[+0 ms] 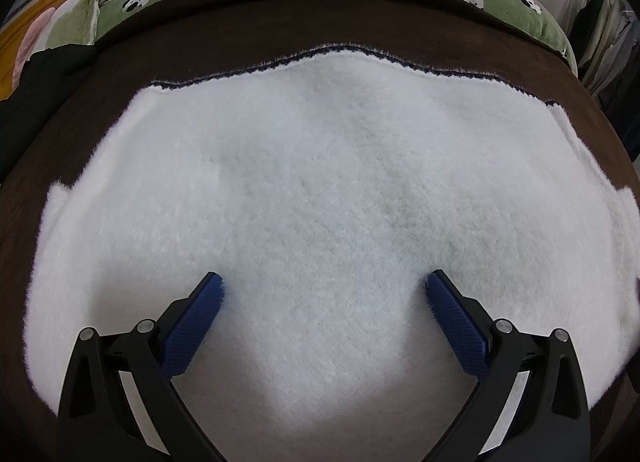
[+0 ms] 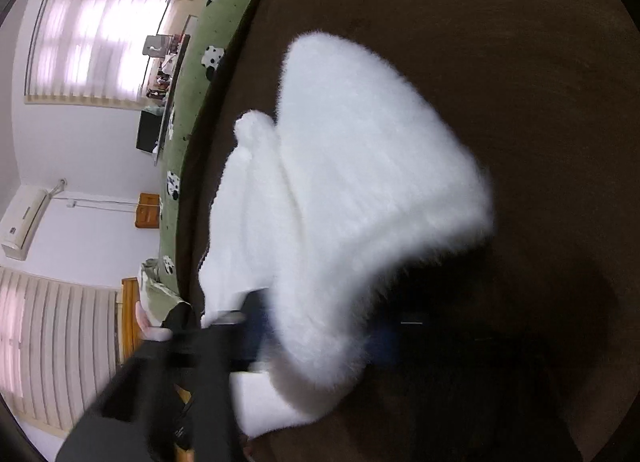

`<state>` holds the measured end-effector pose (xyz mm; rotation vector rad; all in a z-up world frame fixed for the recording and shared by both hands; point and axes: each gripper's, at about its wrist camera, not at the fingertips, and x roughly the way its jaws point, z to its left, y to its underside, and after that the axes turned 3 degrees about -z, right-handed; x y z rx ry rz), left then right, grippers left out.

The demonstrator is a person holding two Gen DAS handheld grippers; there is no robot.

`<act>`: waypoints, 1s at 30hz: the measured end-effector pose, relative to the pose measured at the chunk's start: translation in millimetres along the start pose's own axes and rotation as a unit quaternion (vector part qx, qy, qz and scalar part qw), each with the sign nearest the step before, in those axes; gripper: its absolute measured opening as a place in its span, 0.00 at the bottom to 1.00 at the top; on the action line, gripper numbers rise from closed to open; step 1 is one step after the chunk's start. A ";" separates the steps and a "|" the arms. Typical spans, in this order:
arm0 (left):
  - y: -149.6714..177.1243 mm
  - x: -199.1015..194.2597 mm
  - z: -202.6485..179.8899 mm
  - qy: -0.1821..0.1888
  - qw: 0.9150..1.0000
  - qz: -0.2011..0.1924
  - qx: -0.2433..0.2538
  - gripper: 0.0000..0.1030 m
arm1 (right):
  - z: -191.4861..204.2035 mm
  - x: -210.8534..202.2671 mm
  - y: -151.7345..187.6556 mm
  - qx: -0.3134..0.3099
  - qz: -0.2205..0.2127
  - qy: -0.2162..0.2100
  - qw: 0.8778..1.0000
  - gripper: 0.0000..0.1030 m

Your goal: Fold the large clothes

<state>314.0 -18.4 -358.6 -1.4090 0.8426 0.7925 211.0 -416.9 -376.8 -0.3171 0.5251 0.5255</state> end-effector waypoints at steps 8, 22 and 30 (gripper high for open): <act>0.0 -0.4 0.8 0.003 1.000 -0.004 0.003 0.95 | 28.6 -4.3 6.0 -0.075 -0.016 0.034 0.996 0.24; 2.6 -2.3 2.6 0.011 1.000 -0.010 0.005 0.95 | 134.3 -14.8 23.6 -0.188 -0.033 0.005 0.982 0.24; 7.7 -4.6 6.9 0.021 0.999 -0.026 0.006 0.95 | 184.5 -6.2 47.9 -0.231 -0.007 -0.039 0.972 0.24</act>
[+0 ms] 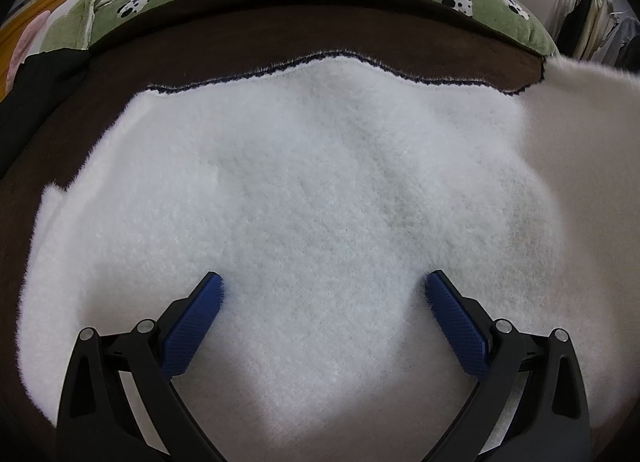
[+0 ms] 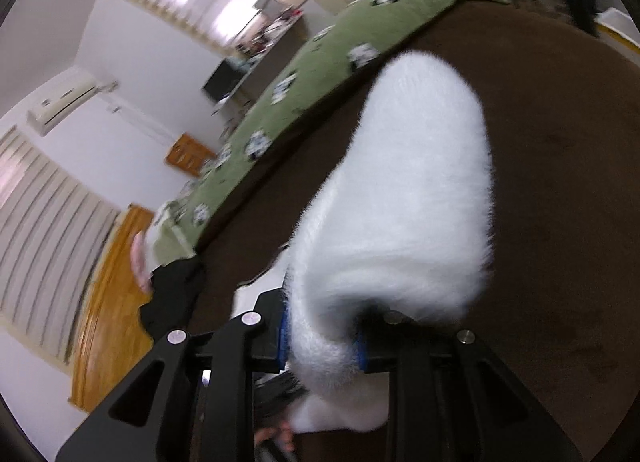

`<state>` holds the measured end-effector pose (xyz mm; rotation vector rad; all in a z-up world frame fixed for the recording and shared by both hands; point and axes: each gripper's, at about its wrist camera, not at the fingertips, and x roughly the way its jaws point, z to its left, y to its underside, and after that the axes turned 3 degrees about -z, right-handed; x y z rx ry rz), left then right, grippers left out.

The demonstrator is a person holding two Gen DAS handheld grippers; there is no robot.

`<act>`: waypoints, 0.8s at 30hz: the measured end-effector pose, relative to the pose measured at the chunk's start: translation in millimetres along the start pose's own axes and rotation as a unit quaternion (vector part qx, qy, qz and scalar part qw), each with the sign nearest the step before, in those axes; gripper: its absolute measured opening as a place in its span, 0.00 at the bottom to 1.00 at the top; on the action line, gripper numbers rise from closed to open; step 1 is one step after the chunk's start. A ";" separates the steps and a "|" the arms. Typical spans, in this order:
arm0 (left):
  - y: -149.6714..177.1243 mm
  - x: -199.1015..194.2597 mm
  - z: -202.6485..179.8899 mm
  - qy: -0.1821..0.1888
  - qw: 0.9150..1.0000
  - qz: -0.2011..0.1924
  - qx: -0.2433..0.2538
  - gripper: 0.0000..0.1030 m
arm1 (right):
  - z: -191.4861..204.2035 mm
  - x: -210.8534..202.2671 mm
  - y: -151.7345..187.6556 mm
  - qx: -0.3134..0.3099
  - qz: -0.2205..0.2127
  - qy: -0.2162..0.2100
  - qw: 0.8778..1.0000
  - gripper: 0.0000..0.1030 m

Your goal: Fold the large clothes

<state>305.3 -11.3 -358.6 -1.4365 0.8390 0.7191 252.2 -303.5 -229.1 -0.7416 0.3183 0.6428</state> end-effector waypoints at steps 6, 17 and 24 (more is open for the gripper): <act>5.0 -2.9 1.6 0.001 1.000 -0.018 0.000 0.95 | 27.9 11.1 5.2 -0.026 0.013 -0.011 1.000 0.24; 3.3 -50.2 45.5 -0.011 0.998 -0.059 -0.008 0.94 | 72.2 14.3 0.5 -0.070 0.009 0.001 0.997 0.24; 23.9 -96.8 126.8 -0.069 0.995 -0.063 -0.042 0.94 | 137.2 43.2 24.7 -0.134 0.025 -0.015 0.991 0.24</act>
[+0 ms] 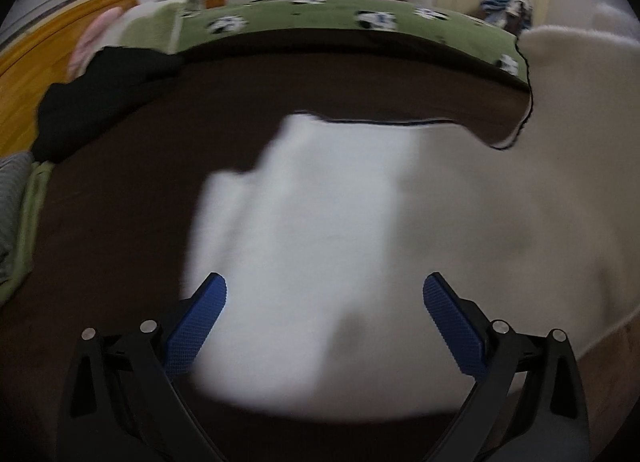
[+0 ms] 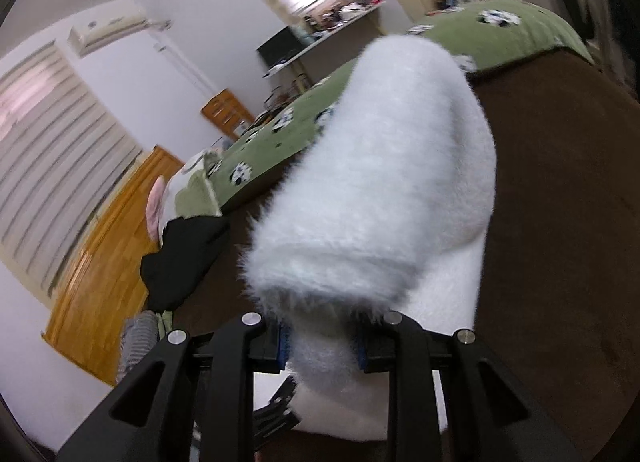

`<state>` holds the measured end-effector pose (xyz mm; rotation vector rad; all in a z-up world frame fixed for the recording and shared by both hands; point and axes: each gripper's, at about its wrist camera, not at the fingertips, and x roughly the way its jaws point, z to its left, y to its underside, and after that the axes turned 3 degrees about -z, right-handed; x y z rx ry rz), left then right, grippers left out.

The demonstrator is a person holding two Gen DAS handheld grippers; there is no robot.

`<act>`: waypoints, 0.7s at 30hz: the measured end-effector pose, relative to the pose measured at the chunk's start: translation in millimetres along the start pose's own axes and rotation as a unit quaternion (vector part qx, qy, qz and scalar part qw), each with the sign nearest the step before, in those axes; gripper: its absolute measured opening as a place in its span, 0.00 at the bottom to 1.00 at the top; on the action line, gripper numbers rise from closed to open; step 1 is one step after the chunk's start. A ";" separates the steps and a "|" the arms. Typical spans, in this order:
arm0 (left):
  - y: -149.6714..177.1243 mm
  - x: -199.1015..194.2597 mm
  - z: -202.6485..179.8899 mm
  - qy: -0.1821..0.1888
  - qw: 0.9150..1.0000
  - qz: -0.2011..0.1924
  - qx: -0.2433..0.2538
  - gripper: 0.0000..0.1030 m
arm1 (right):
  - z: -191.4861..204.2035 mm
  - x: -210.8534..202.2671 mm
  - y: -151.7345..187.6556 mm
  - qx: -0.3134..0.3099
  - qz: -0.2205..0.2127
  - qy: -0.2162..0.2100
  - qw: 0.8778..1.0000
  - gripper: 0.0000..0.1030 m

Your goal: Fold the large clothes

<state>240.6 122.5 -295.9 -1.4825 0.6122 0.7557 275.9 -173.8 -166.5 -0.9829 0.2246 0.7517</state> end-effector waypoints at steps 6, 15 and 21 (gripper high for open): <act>18.0 -22.3 55.1 -0.033 0.999 0.002 0.000 0.94 | 59.4 61.7 36.7 -0.056 0.051 -0.012 0.997 0.24; 64.2 -33.8 128.0 -0.064 0.995 0.027 -0.078 0.94 | 108.9 161.2 144.9 -0.134 0.158 0.011 0.978 0.24; 94.6 -37.9 163.5 -0.083 0.988 0.045 -0.124 0.94 | 115.8 164.4 161.8 -0.149 0.162 0.030 0.975 0.24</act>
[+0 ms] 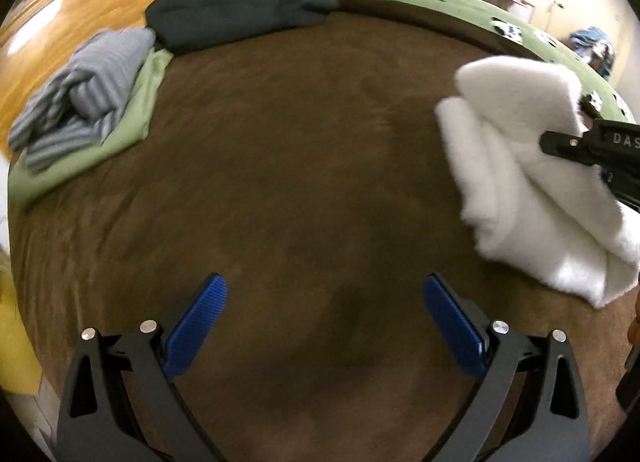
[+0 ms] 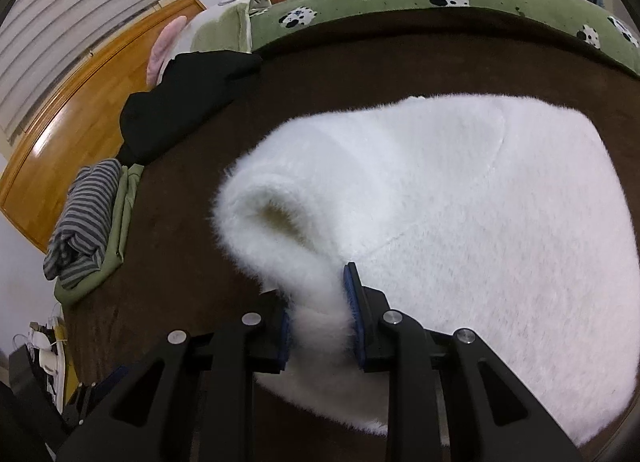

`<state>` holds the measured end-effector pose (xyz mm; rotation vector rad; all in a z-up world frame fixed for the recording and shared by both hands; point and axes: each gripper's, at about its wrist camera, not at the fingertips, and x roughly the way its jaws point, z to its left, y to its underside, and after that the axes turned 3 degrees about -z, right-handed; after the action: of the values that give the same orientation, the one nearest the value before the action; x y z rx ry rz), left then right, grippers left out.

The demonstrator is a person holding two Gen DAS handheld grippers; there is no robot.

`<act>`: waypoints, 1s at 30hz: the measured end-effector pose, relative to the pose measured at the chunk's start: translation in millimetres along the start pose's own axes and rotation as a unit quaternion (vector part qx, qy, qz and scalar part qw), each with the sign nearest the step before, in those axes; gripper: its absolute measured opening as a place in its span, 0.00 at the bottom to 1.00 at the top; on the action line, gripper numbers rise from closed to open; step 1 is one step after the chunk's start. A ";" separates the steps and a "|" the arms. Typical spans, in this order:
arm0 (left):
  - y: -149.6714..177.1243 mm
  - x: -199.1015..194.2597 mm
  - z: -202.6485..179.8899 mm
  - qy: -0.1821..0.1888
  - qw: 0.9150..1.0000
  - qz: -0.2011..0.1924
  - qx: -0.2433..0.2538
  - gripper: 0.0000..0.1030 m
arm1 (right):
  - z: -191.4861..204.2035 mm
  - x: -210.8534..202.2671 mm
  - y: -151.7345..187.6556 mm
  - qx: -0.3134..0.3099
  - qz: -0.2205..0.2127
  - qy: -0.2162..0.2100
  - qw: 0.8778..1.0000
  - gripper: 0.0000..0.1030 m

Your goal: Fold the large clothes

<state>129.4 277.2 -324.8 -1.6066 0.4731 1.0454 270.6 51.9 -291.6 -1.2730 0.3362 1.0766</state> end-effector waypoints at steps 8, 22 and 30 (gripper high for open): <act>11.5 -4.8 16.8 -0.002 1.000 0.005 -0.027 0.94 | 15.6 3.0 -2.6 -0.019 0.007 -0.009 1.000 0.22; 25.3 -2.1 18.2 -0.007 0.999 0.026 -0.020 0.94 | 25.0 37.2 9.3 -0.034 0.084 0.001 0.996 0.12; 6.8 -23.1 27.5 -0.003 0.999 0.021 -0.030 0.94 | 30.7 -8.2 -7.2 -0.002 0.060 -0.046 0.997 0.61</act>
<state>101.6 295.5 -309.8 -1.6519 0.4775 1.1034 261.8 75.9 -271.3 -1.2142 0.3450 1.2339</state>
